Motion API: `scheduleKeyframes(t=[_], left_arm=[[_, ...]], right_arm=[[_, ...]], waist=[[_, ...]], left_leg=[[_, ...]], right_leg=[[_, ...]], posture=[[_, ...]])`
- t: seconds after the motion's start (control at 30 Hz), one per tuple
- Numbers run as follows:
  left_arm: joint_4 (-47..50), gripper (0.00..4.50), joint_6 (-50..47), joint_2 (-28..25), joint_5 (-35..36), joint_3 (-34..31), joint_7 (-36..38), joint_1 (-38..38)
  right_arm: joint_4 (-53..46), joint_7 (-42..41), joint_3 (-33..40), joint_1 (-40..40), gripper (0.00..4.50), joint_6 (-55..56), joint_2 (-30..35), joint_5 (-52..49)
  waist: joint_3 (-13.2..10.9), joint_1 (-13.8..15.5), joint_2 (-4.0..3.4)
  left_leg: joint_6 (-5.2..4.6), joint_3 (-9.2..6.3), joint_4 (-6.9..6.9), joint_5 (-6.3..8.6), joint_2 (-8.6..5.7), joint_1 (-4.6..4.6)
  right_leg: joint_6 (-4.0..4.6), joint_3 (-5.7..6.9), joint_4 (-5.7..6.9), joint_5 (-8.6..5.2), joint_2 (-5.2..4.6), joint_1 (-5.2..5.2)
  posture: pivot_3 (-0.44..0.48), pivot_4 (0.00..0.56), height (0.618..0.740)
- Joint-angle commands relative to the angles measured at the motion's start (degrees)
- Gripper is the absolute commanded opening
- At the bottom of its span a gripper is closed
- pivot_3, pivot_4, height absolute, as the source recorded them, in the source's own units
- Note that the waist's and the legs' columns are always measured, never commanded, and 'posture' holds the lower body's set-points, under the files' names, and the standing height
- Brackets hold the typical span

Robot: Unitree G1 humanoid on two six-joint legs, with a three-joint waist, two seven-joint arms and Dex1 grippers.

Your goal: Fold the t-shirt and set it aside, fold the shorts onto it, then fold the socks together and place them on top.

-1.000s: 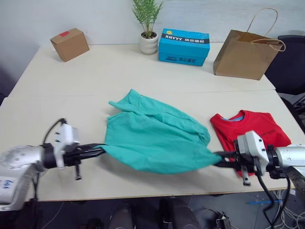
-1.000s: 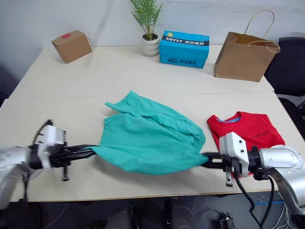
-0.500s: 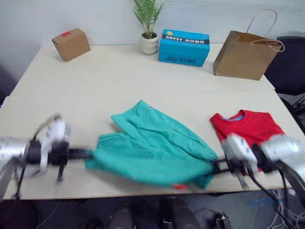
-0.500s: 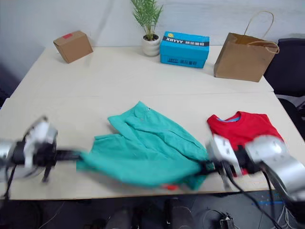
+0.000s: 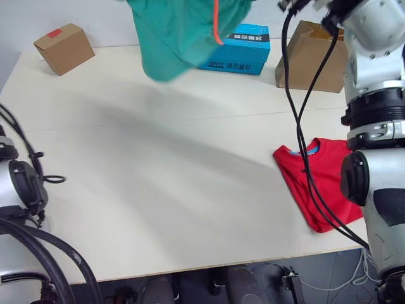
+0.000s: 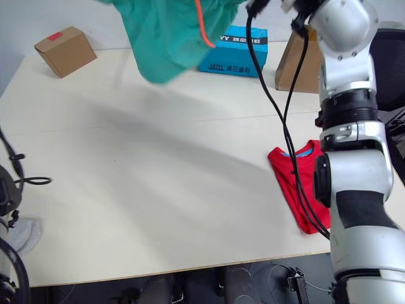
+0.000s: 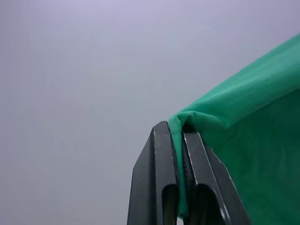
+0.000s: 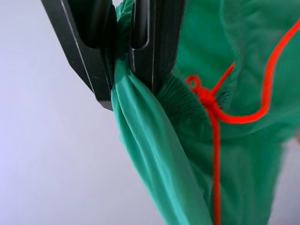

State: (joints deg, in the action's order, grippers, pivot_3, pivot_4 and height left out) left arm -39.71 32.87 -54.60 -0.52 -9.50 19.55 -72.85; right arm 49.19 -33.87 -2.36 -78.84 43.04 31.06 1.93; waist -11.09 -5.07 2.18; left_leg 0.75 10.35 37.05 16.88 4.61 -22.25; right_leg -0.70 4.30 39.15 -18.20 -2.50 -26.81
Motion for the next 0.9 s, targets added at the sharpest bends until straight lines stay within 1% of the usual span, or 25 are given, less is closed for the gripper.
scheduleKeyframes(t=[0.03, 0.07, 0.1, 0.13, 0.17, 0.2, 0.23, 0.27, 0.3, 0.33, 0.37, 0.43, 0.5, 0.6, 0.67, 0.77, 0.83, 0.9], left_arm=[[6.87, 0.05, 2.44, -4.10, 1.75, -4.58, 3.03, 13.71], [9.77, 0.05, 2.18, -4.26, 3.08, -4.84, 5.27, 18.39], [14.42, 0.05, -0.26, -4.08, 6.34, -4.76, 9.65, 25.79], [18.67, 0.05, -0.93, -4.07, 7.23, -5.00, 11.95, 33.16], [21.78, 0.05, -1.73, -4.09, 7.65, -5.41, 13.07, 37.95], [26.33, 0.05, -4.00, -3.61, 10.01, -5.87, 15.42, 44.87], [29.62, 0.05, -5.54, -3.71, 10.84, -6.15, 17.26, 50.36], [33.64, 0.05, -9.30, -3.91, 13.25, -6.02, 20.34, 56.50], [36.44, 0.05, -9.78, -4.30, 13.99, -6.09, 22.82, 61.54], [38.33, 0.05, -10.14, -4.90, 13.84, -6.34, 24.55, 64.99], [40.83, 0.05, -13.49, -5.66, 15.69, -6.89, 26.99, 68.85], [43.82, 0.05, -16.54, -6.15, 17.91, -8.20, 30.26, 74.16], [45.49, 0.05, -19.30, -6.63, 19.78, -8.90, 33.44, 77.53], [48.16, 0.05, -28.90, -9.21, 24.47, -9.85, 40.38, 83.33], [49.40, 0.05, -33.55, -11.23, 25.89, -11.03, 44.82, 87.55], [53.00, 0.05, -43.72, -13.94, 28.96, -14.86, 51.56, 96.27], [54.74, 0.05, -46.96, -14.40, 29.45, -17.49, 54.76, 100.45], [56.11, 0.05, -49.58, -14.68, 29.79, -19.58, 57.78, 103.35]], right_arm=[[-3.75, -11.81, 1.02, 13.73, 0.00, -11.02, -0.16, -8.50], [-6.60, -14.99, 0.25, 17.32, 0.00, -14.30, -0.43, -9.80], [-10.05, -17.60, -0.57, 22.03, 0.00, -15.01, -0.34, -10.76], [-13.70, -20.65, -1.52, 27.07, 0.00, -17.21, 0.12, -11.98], [-16.40, -22.39, -1.88, 30.28, 0.00, -18.89, 0.48, -12.71], [-19.08, -24.14, -1.89, 34.69, 0.00, -19.61, 1.35, -13.46], [-21.88, -26.07, -1.85, 38.45, 0.00, -20.41, 2.45, -14.38], [-24.90, -27.08, -1.47, 41.96, 0.00, -20.54, 3.77, -14.77], [-28.07, -28.04, -1.01, 45.21, 0.00, -21.96, 4.99, -15.75], [-30.67, -28.74, -0.65, 47.53, 0.00, -23.68, 5.97, -16.61], [-32.45, -29.57, -0.34, 49.96, 0.00, -24.38, 7.08, -17.22], [-35.89, -31.67, -0.01, 54.88, 0.00, -25.63, 9.54, -18.45], [-39.51, -33.29, 0.25, 59.18, 0.00, -26.91, 11.38, -19.54], [-43.81, -36.35, 0.28, 64.80, 0.00, -26.06, 13.82, -20.15], [-45.75, -38.42, 0.53, 66.96, 0.00, -25.12, 14.57, -21.28], [-49.40, -41.68, 1.48, 70.16, 0.00, -25.88, 15.99, -24.68], [-51.65, -44.40, 1.86, 72.77, 0.00, -28.18, 18.16, -26.83], [-54.74, -46.44, 2.30, 75.85, 0.00, -33.75, 21.00, -30.03]], waist=[[0.02, -0.11, -0.04], [0.01, -0.07, -0.07], [-0.05, -0.10, -0.14], [-0.08, -0.11, -0.20], [-0.10, -0.04, -0.22], [-0.13, 0.06, -0.25], [-0.14, 0.14, -0.26], [-0.14, 0.40, -0.25], [-0.14, 0.51, -0.26], [-0.14, 0.57, -0.26], [-0.14, 0.70, -0.25], [-0.14, 1.25, -0.23], [-0.11, 2.03, -0.19], [-0.09, 2.51, -0.21], [-0.08, 2.57, -0.21], [-0.07, 2.21, -0.19], [-0.07, 2.17, -0.19], [-0.07, 2.19, -0.19]], left_leg=[[-0.02, -0.04, 0.05, 0.01, 0.01, 0.10], [-0.06, -0.09, -0.01, 0.05, 0.03, 0.08], [-0.02, -0.12, 0.02, 0.07, 0.07, 0.06], [0.15, -0.13, 0.04, 0.10, 0.08, -0.08], [0.32, -0.12, 0.04, 0.05, 0.07, -0.18], [0.35, -0.09, 0.08, 0.03, 0.07, -0.18], [0.41, -0.08, 0.29, 0.00, 0.09, -0.33], [0.46, -0.07, 0.39, -0.09, 0.08, -0.34], [0.46, -0.07, 0.65, -0.08, 0.04, -0.19], [0.45, -0.08, 0.81, -0.07, 0.05, -0.09], [0.45, -0.08, 0.88, -0.08, 0.04, 0.08], [0.51, -0.21, 0.84, -0.07, 0.04, 0.78], [0.54, -0.24, 0.52, -0.03, 0.03, 1.28], [0.53, -0.26, 0.03, -0.12, -0.02, 1.77], [0.70, -0.24, -0.03, -0.09, 0.04, 1.84], [0.84, -0.20, 0.00, 0.00, 0.15, 1.83], [0.91, -0.21, 0.01, 0.08, 0.17, 1.83], [0.94, -0.26, 0.02, 0.17, 0.15, 1.85]], right_leg=[[0.00, 0.01, -0.05, 0.00, 0.00, 0.15], [-0.01, 0.02, -0.11, -0.01, 0.01, 0.16], [-0.01, -0.01, -0.18, -0.01, 0.03, 0.21], [0.02, -0.05, -0.25, -0.03, 0.04, 0.15], [0.07, -0.11, -0.49, -0.07, 0.04, 0.14], [0.11, -0.19, -0.54, -0.09, 0.03, 0.18], [0.18, -0.25, -0.57, -0.13, 0.03, 0.22], [0.18, -0.32, -0.51, -0.12, 0.02, 0.22], [0.17, -0.38, -0.50, -0.12, -0.03, 0.35], [0.18, -0.44, -0.39, -0.12, -0.04, 0.46], [0.18, -0.49, -0.32, -0.11, -0.03, 0.63], [0.25, -0.45, -0.41, -0.08, 0.04, 1.36], [0.36, -0.43, -0.65, -0.02, 0.06, 1.80], [0.42, -0.42, -0.94, 0.00, 0.08, 2.24], [0.50, -0.42, -0.95, -0.11, 0.13, 2.28], [0.54, -0.42, -0.91, -0.35, 0.21, 2.23], [0.51, -0.42, -0.82, -0.56, 0.25, 2.21], [0.47, -0.42, -0.79, -0.70, 0.25, 2.22]], posture=[[0.000, 0.150, 0.740], [0.000, 0.150, 0.740], [0.000, 0.150, 0.740], [0.000, 0.150, 0.740], [0.000, 0.150, 0.740], [0.000, 0.150, 0.740], [0.000, 0.150, 0.740], [0.000, 0.150, 0.740], [0.000, 0.150, 0.740], [0.000, 0.150, 0.740], [0.000, 0.150, 0.740], [0.000, 0.150, 0.740], [0.000, 0.150, 0.740], [0.000, 0.150, 0.740], [0.000, 0.150, 0.740], [0.000, 0.150, 0.740], [0.000, 0.150, 0.740], [0.000, 0.150, 0.740]])
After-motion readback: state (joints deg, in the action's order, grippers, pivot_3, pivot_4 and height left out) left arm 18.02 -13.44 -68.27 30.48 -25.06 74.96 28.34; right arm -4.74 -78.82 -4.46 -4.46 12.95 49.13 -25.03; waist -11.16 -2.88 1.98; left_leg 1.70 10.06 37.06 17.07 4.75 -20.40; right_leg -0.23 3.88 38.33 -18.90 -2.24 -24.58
